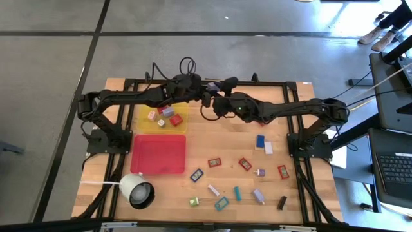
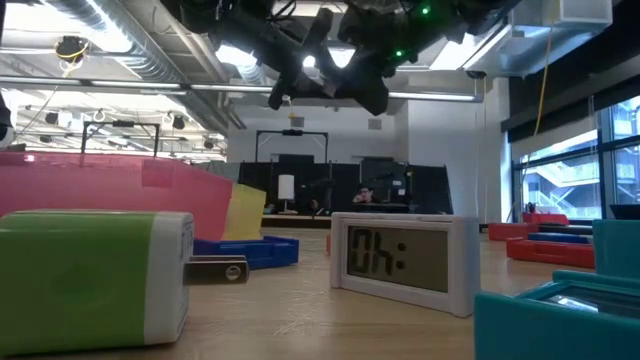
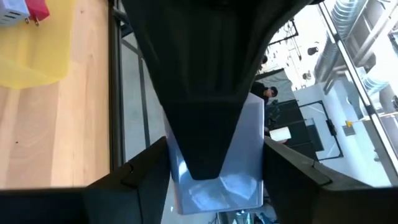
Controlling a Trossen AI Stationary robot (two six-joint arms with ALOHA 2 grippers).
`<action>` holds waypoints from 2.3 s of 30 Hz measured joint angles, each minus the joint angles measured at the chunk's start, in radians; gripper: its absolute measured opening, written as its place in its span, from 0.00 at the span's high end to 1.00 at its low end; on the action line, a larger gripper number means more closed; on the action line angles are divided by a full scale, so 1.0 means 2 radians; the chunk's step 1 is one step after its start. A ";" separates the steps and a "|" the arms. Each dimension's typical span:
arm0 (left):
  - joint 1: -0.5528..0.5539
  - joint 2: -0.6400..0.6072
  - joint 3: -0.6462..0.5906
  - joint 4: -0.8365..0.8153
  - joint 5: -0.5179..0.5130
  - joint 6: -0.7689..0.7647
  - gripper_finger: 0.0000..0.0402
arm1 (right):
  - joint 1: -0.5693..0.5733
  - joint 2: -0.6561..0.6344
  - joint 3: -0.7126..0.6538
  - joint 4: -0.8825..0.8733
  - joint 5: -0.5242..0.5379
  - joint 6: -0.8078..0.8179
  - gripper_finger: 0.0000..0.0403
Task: Pick & Place Office items
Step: Put the blue charger adapter into the yellow bin
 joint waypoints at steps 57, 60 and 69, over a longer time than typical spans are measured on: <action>0.081 -0.103 -0.088 -0.606 -0.056 0.022 0.69 | -0.055 -0.062 0.000 -0.514 -0.159 0.473 0.35; 0.081 -0.103 -0.107 -0.591 -0.058 0.022 0.69 | -0.055 -0.062 -0.006 -0.511 -0.159 0.474 0.35; 0.080 -0.103 -0.142 -0.557 -0.059 0.022 0.68 | -0.072 -0.062 -0.077 -0.465 -0.145 0.489 0.35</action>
